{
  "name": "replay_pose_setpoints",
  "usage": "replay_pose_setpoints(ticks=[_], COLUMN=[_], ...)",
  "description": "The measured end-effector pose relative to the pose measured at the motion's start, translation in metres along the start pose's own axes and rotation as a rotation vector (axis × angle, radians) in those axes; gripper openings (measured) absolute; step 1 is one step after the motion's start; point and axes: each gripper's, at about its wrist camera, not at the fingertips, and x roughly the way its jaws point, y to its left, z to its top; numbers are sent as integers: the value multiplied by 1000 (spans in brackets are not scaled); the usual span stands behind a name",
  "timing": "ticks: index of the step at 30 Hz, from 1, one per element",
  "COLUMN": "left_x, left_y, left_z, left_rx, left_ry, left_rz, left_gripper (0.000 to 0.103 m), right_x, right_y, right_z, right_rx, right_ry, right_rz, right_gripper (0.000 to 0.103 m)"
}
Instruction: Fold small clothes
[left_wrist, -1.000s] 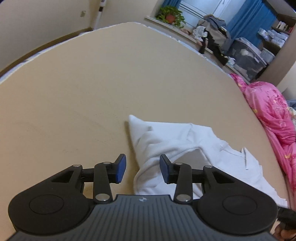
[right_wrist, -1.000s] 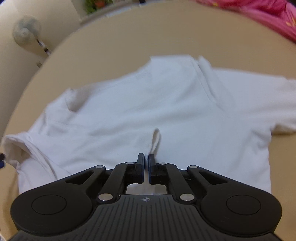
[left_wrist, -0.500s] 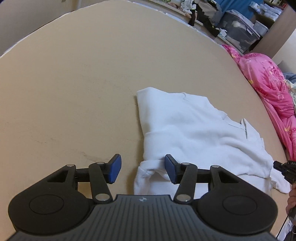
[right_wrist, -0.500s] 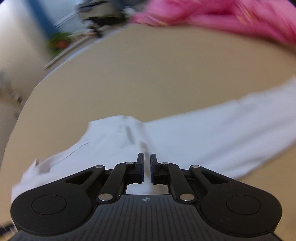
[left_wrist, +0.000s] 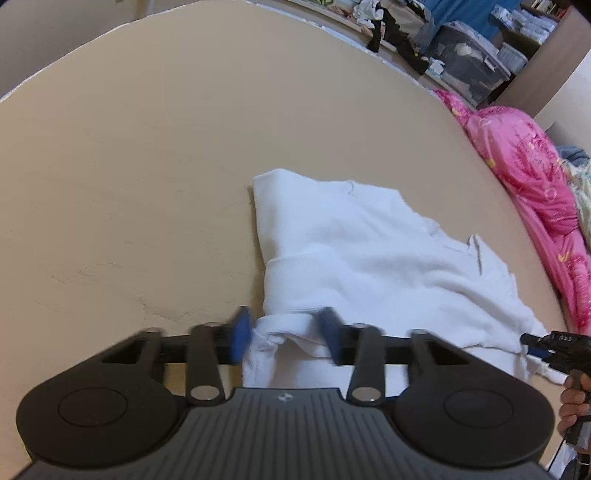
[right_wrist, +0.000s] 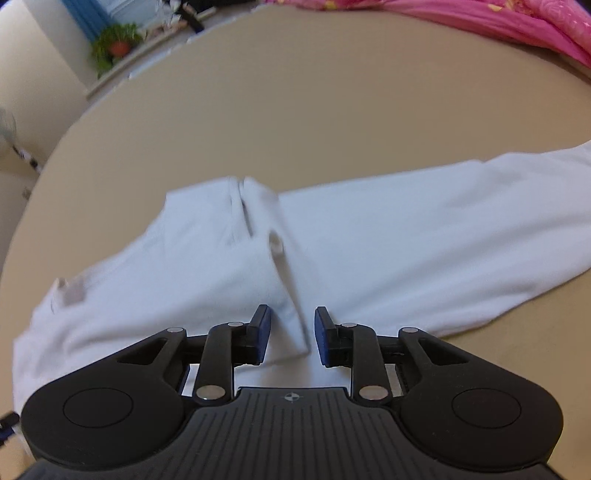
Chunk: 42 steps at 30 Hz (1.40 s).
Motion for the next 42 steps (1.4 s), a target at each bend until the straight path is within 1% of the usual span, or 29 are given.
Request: replay_pose_setpoints(ticks=[1,2,4,7,9,10,12,13,14,15,17,19,20,21,22,23,24,25,27,28,29,31,32,34,36,37,39,41,42], left_x=[1,0,-8,-32,-32,-23,-5,-5,-12,-21,-38,-39,-30,-19,-2,6,4,-2,-21,-23,-19,7,13,-4,-16,-12,7,-15,-37], left_y=[-1,-1,-2,-4,-4,-3,0,1,-1,-4,-13,-19,-22,-23,-22,-18,-15,-14,-13,-13,-14,-14,-12,-26,-41,-48,-52,-64,-69], left_z=[-1,-1,-1,2,0,-2,-6,-6,-3,-1,2,0,-3,-6,-10,-13,-12,-9,-3,-3,-4,-13,-18,-19,-26,-31,-50,-58,-63], left_rx=[8,15,17,25,33,40,43,40,46,56,82,96,113,129,146,144,118,93,65,69,84,115,112,140,215,254,338,394,415], left_ry=[2,0,-20,-71,-30,26,125,118,78,31,-69,-80,-49,-5,65,95,87,68,-34,-61,-54,64,79,7,-74,-62,4,-62,-132], left_rz=[13,22,13,-11,-1,16,85,106,103,88,28,-32,-25,11,91,130,113,86,5,-7,10,105,124,104,62,87,207,254,261], left_gripper=[25,20,16,15,16,19,26,32,32,32,32,32,32,31,31,32,31,30,30,30,30,33,32,32,35,36,43,43,43], right_x=[1,-1,-15,-56,-67,-62,-29,-16,-10,-15,-39,-55,-54,-47,-37,-23,-8,2,-6,-13,-16,-4,0,-13,-24,-22,-4,-13,-24], right_y=[2,4,7,4,3,1,-7,-11,-13,-14,-8,2,6,9,8,7,6,3,1,1,1,-1,-6,-11,-10,-11,-25,-36,-40], right_z=[-1,-1,1,11,12,11,8,5,2,1,5,6,5,3,1,-3,-8,-13,-11,-10,-9,-13,-15,-13,-10,-11,-11,-8,-6], right_rx=[-17,-36,-39,33,36,29,39,44,48,56,59,10,-12,-23,-17,-8,-6,-6,11,10,-3,-16,5,63,17,-10,4,83,90], right_ry=[-3,-14,-83,-246,-286,-262,-91,-16,1,-38,-185,-281,-280,-226,-154,-65,21,64,18,-24,-50,14,38,-4,-67,-53,40,21,-15], right_rz=[-1,-3,16,136,129,93,-17,-80,-144,-174,-127,-67,-12,59,101,108,66,7,16,39,51,0,-27,30,69,39,-36,11,37], right_gripper=[25,3,0,0,0,0,1,2,5,5,5,6,13,18,26,27,27,17,18,24,29,29,27,30,30,31,30,30,30])
